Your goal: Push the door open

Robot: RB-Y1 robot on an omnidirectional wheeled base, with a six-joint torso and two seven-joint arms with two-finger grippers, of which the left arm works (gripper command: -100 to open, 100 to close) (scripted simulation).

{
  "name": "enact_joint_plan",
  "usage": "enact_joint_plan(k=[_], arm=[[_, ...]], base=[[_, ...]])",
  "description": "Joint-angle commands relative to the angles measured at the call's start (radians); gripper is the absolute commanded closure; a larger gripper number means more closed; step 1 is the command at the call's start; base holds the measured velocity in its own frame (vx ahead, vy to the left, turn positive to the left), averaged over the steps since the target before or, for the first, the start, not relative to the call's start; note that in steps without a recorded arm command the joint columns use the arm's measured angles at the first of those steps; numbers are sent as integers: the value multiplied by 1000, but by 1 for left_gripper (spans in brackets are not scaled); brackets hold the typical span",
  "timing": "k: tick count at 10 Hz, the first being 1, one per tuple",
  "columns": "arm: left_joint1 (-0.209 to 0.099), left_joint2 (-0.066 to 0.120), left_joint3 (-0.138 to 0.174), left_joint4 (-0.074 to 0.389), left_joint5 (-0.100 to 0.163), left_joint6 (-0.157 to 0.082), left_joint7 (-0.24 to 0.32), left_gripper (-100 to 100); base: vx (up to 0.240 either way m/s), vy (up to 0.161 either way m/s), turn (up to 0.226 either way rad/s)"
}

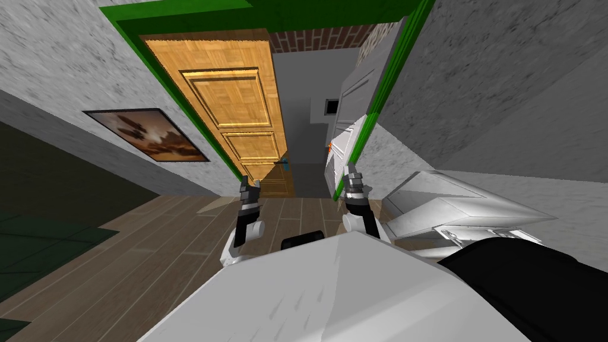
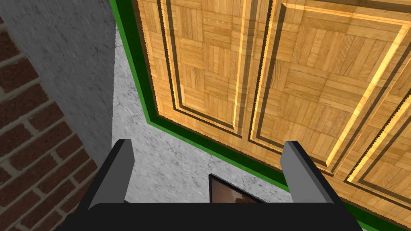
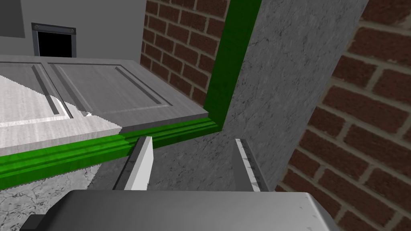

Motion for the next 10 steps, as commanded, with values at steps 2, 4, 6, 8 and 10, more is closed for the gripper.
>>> enact_joint_plan(k=[2,4,6,8,10], arm=[[-34,-3,-3,62,-1,3,-8,-100],[-64,-4,-4,112,0,8,-13,-100],[-95,-4,-6,161,0,12,-18,-100],[-126,-6,-7,211,1,17,-23,-100],[-157,-7,-8,262,2,22,-28,-100]], base=[[47,31,-5],[49,29,-4],[50,29,-4],[50,33,-6],[52,28,-4]])
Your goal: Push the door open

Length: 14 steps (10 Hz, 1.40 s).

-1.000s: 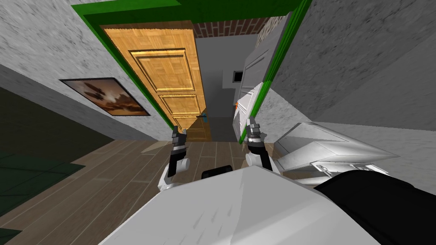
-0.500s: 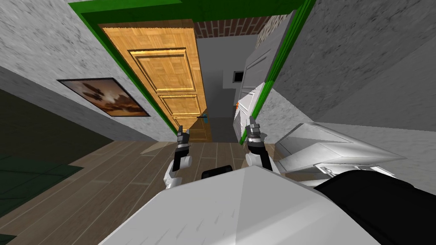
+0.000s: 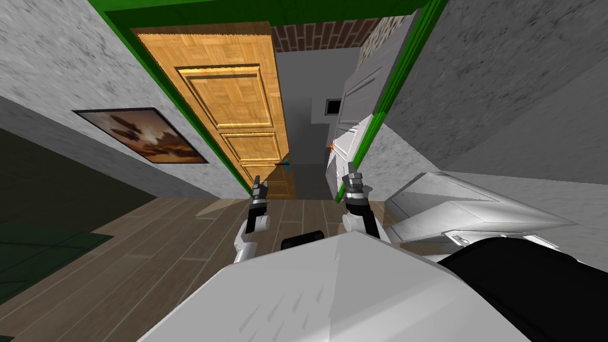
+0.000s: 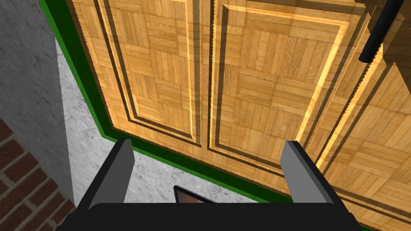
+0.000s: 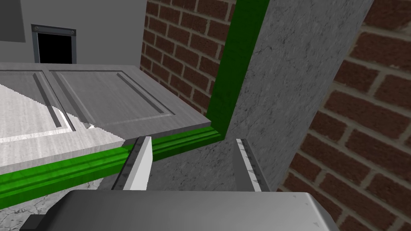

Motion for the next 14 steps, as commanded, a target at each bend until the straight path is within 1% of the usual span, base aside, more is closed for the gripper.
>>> enact_joint_plan(k=[1,2,4,5,6,7,8,9,10,12,13,14], arm=[[-42,-4,-1,50,0,3,-8,-100],[-42,-4,-1,69,0,3,-8,-100],[-104,-9,-3,145,1,13,-18,-100],[-104,-9,-3,168,1,13,-18,-100],[-104,-9,-3,171,1,13,-18,-100],[-135,-12,-4,207,2,18,-23,-100],[-135,-12,-4,221,2,18,-23,-100],[-166,-15,-5,257,2,22,-28,-100],[-166,-15,-5,271,2,22,-28,-100],[-226,-22,-8,343,4,31,-38,-100],[-226,-22,-8,369,4,31,-38,-100],[-255,-26,-9,411,4,36,-43,-100]], base=[[48,38,-3],[39,31,-7],[67,33,-8],[71,31,-5],[30,22,2],[35,29,-3],[33,26,-8],[54,38,-4],[48,29,-7],[70,34,-6],[59,38,-7],[56,36,-4]])
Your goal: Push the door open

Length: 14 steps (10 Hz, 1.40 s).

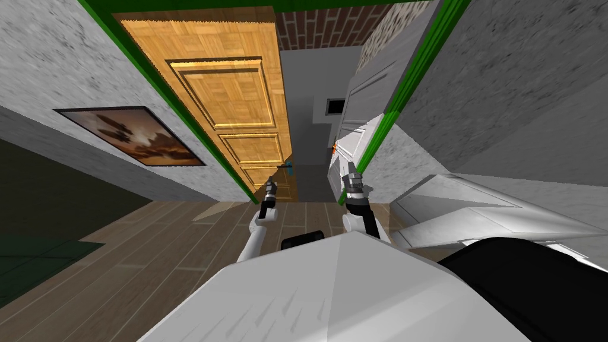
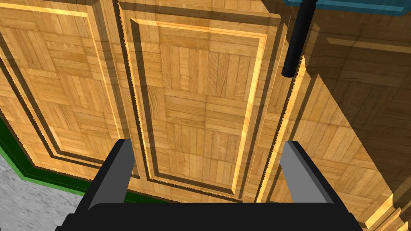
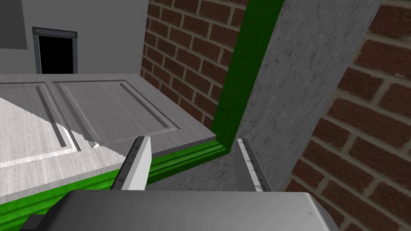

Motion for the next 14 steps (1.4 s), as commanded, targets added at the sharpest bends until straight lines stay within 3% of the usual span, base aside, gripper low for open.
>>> enact_joint_plan(k=[1,2,3,4,8,9,11,12,14], arm=[[-40,-7,-3,50,0,11,-8,-100],[-40,-7,-3,68,0,11,-8,-100],[-68,-11,-4,110,1,15,-13,-100],[-68,-11,-4,113,1,15,-13,-100],[-166,-29,-7,262,3,30,-29,-100],[-166,-29,-7,273,3,30,-29,-100],[-208,-38,-9,341,4,37,-36,-100],[-208,-38,-9,341,4,37,-36,-100],[-244,-47,-10,399,4,42,-42,-100]], base=[[81,53,-8],[62,37,-6],[56,29,-4],[44,22,0],[74,36,-7],[67,39,-5],[69,50,-4],[52,27,-7],[58,16,-1]])
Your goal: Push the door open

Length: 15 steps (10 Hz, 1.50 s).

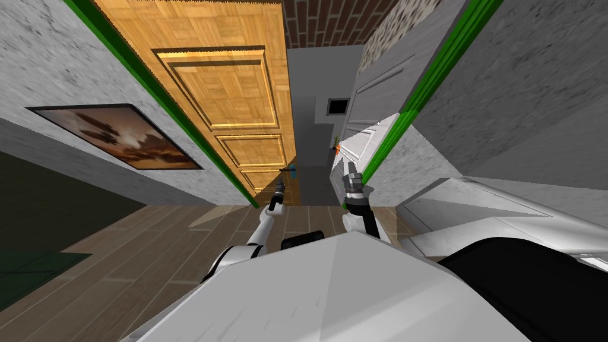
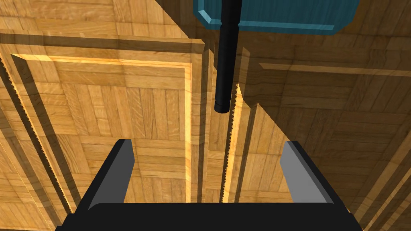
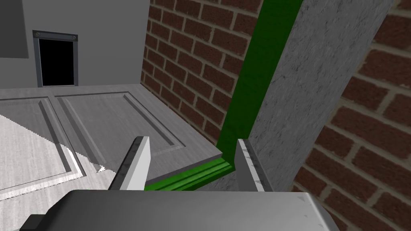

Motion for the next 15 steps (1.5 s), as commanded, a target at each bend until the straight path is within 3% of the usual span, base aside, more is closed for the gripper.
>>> enact_joint_plan(k=[1,2,5,6,7,9,11,13,15], arm=[[-21,-8,-2,32,0,9,-6,-100],[-45,-15,-3,72,0,13,-10,-100],[-67,-22,-3,107,1,16,-14,-100],[-54,-22,-5,86,0,21,-14,-100],[-56,7,-2,88,0,22,-14,-100],[-57,27,1,90,2,22,-15,-100],[-59,35,5,92,3,23,-15,-100],[-60,28,9,94,4,24,-16,-100],[-62,4,12,97,6,24,-16,-100]], base=[[85,32,-8],[108,39,-8],[66,24,-2],[21,7,-1],[93,-20,-29],[196,-38,-15],[198,-15,-25],[184,-41,-19],[197,-72,-21]])
